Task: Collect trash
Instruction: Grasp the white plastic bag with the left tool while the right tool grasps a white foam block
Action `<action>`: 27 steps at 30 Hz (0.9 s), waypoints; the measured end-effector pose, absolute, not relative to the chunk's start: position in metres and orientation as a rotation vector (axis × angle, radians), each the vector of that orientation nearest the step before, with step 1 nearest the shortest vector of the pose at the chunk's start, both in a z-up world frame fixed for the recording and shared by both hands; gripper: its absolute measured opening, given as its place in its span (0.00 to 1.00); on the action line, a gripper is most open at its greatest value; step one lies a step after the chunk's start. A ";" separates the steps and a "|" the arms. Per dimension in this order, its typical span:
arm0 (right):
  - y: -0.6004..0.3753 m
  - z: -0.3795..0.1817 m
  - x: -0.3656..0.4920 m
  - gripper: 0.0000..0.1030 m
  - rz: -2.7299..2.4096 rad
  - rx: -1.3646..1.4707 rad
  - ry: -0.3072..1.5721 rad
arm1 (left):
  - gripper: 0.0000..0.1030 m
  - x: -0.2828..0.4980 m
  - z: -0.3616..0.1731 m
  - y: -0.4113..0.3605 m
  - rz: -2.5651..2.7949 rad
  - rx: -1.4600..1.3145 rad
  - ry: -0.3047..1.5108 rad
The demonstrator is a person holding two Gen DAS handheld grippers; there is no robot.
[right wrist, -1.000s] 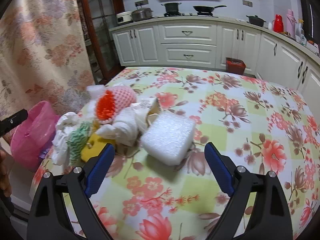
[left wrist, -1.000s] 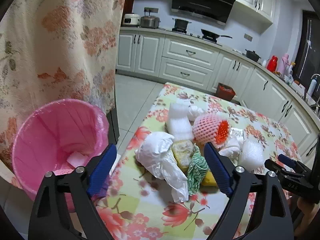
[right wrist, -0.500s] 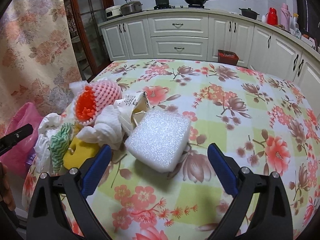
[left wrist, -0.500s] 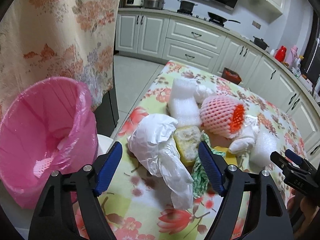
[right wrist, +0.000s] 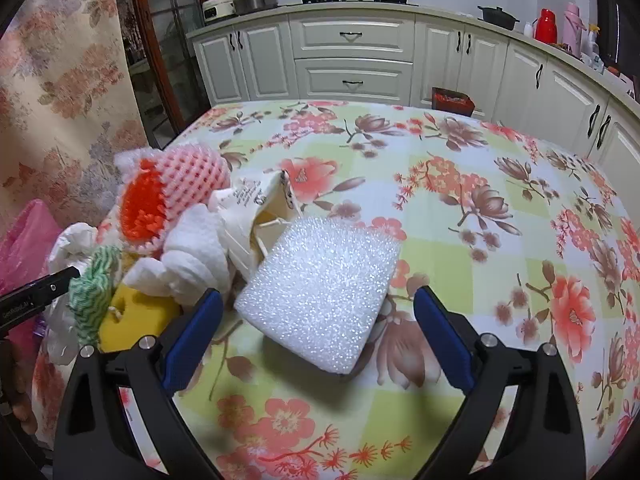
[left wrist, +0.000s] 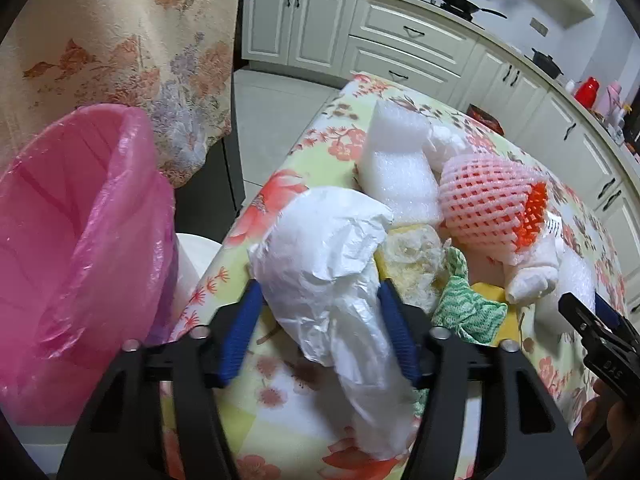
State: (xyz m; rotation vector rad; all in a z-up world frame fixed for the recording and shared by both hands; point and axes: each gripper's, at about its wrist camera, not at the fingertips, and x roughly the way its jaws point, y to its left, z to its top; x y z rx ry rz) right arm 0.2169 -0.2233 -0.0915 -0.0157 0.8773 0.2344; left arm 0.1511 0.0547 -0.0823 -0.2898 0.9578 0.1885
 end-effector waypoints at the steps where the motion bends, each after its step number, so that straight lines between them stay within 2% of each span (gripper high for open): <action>1: -0.223 -0.094 0.218 0.83 0.236 -0.016 0.885 | 0.45 0.151 -0.082 0.054 0.184 -0.290 0.957; 3: -0.223 -0.097 0.220 0.74 0.239 -0.014 0.899 | 0.42 0.151 -0.081 0.053 0.177 -0.283 0.954; 5: -0.223 -0.099 0.221 0.70 0.243 -0.013 0.907 | 0.37 0.150 -0.080 0.052 0.166 -0.279 0.950; 27: -0.230 -0.046 0.183 0.69 0.271 -0.016 0.790 | 0.35 0.111 -0.027 0.053 0.146 -0.285 0.826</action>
